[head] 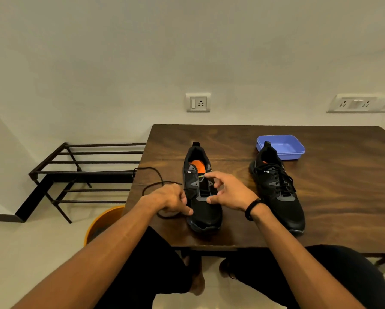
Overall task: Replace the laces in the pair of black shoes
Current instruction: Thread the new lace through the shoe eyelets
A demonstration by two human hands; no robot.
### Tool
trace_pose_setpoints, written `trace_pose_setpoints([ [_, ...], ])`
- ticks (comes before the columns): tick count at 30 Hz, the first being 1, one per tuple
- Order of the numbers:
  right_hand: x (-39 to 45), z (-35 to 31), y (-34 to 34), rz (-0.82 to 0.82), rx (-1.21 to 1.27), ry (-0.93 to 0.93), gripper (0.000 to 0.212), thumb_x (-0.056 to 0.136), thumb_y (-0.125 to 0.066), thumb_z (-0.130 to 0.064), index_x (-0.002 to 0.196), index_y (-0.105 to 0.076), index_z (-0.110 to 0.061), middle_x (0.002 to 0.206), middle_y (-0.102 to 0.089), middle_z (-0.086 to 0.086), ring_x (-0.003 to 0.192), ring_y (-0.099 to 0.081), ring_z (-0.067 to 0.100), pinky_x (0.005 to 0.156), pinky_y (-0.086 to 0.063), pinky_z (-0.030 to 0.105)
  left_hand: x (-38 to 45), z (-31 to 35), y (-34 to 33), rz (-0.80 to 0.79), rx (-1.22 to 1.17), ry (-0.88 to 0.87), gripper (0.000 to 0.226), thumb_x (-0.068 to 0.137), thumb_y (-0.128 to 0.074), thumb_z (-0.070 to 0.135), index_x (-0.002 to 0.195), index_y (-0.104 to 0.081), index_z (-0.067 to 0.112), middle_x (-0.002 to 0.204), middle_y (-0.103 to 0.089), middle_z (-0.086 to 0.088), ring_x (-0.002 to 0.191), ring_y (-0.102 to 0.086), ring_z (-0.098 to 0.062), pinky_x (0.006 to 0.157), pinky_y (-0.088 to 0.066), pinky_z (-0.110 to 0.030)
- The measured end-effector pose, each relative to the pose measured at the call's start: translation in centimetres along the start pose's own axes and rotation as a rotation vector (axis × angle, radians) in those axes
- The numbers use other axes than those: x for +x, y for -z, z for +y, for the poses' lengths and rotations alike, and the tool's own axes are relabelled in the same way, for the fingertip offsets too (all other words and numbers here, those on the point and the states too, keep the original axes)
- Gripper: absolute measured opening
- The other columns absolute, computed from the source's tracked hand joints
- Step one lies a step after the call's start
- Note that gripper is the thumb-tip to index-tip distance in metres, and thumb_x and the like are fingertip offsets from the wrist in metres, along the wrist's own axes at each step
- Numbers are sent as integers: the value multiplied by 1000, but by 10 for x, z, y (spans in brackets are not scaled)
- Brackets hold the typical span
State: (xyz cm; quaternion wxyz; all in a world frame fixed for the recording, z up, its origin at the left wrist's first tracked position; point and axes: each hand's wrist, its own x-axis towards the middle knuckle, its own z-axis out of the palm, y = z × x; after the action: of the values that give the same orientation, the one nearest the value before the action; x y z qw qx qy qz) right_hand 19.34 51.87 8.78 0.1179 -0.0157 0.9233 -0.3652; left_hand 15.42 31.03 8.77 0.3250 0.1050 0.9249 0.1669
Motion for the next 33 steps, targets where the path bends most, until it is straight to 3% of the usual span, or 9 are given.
trace_pose_setpoints([
  [4,-10,2,10,-18,229,-84,36,79,-86,-2,107,-66,-12,87,-73,4,76,-68,11,89,-61,45,1,13,-3,49,-25,-35,14,90,-78,34,91,-75,20,91,-75,4,89,-68,-12,76,-51,-26],
  [8,-21,-3,7,-167,431,-127,42,74,-93,-14,105,-65,-7,104,-78,16,88,-73,17,85,-60,38,-10,22,3,31,-546,-51,16,94,-74,14,107,-64,12,87,-78,-9,63,-67,-11,61,-56,-24],
  [12,-22,-15,-10,-233,782,-128,53,80,-88,-12,124,-61,-10,113,-77,12,107,-74,22,93,-57,38,-20,34,12,11,-1167,-232,34,96,-69,5,128,-63,11,107,-77,-19,87,-76,-21,75,-64,-29],
  [15,-20,-17,-6,-146,1013,-188,34,87,-79,-4,117,-65,-10,110,-77,18,98,-76,24,91,-59,37,-20,38,15,-80,-1309,-270,32,101,-57,-2,131,-65,6,119,-75,-16,103,-74,-22,86,-62,-30],
  [19,-21,-15,1,-93,1016,-179,37,84,-80,-3,119,-69,-9,103,-79,11,96,-76,21,92,-59,37,-20,37,20,-55,-1219,-298,36,101,-55,-4,132,-65,10,119,-76,-8,100,-75,-18,84,-62,-28],
  [22,-24,-19,-3,-79,938,-131,33,77,-88,-13,107,-74,-14,103,-79,5,104,-74,17,96,-55,39,-24,37,20,-42,-1054,-322,31,101,-63,10,131,-68,15,117,-77,-4,78,-66,-10,92,-55,-30],
  [27,-22,-26,-3,11,1070,-72,11,93,-72,-7,103,-68,-10,97,-77,8,95,-75,19,94,-56,38,-28,39,26,-53,-1171,-367,28,102,-61,10,128,-69,12,109,-78,-6,45,-44,-3,81,-61,-28],
  [30,-23,-22,20,-12,1225,-45,6,98,-63,-3,96,-65,-8,91,-74,13,84,-75,24,93,-59,43,-27,35,31,159,-1130,-292,25,96,-69,9,120,-74,14,104,-79,-2,47,-54,-2,68,-59,-21],
  [33,-26,-17,44,53,1405,-40,6,96,-62,-3,95,-65,-8,72,-61,7,59,-61,16,82,-62,41,-15,20,28,487,-680,-156,9,85,-83,28,93,-80,32,88,-78,9,75,-71,-4,78,-59,-31],
])
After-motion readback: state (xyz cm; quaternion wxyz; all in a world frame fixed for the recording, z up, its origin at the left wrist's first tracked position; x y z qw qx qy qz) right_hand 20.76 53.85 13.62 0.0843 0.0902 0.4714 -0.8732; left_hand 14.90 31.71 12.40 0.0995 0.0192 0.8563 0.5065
